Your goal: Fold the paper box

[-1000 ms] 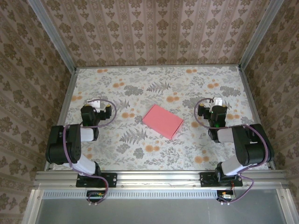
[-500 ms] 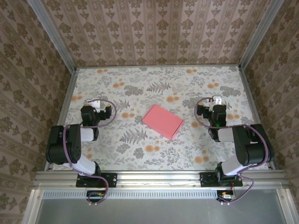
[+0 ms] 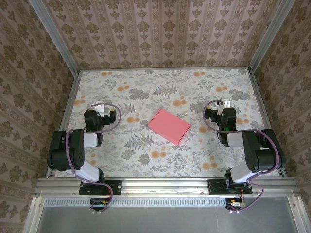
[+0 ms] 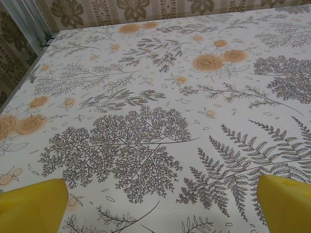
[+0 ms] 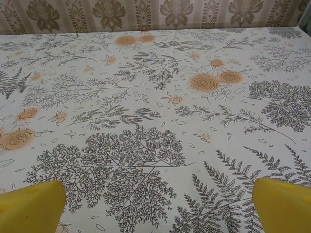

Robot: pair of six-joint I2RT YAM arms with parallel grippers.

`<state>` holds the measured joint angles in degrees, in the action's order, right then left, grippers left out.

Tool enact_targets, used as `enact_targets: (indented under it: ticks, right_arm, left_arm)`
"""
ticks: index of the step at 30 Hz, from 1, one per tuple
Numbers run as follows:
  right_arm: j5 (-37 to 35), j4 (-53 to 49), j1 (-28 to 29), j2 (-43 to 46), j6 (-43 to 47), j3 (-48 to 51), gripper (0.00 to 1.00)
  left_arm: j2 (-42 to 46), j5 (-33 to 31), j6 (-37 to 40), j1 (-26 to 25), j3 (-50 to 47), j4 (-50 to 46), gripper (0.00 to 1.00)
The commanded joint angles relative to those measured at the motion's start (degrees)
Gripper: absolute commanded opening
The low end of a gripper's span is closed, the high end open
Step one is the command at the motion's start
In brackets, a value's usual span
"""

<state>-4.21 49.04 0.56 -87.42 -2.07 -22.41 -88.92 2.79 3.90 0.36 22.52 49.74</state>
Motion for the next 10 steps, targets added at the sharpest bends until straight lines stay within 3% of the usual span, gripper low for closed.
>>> enact_targets:
  ticks: [1,10]
  right_arm:
    - [0.98,-0.37,-0.12,-0.12,-0.05,-0.97,1.0]
    - [0.96,-0.43,-0.12,-0.12,-0.04,-1.01,1.0]
  left_arm:
    - [0.09,-0.48,-0.39,-0.38,0.33,1.6,1.0]
    - [0.04,-0.48,-0.39,-0.45,0.39,1.59,1.0]
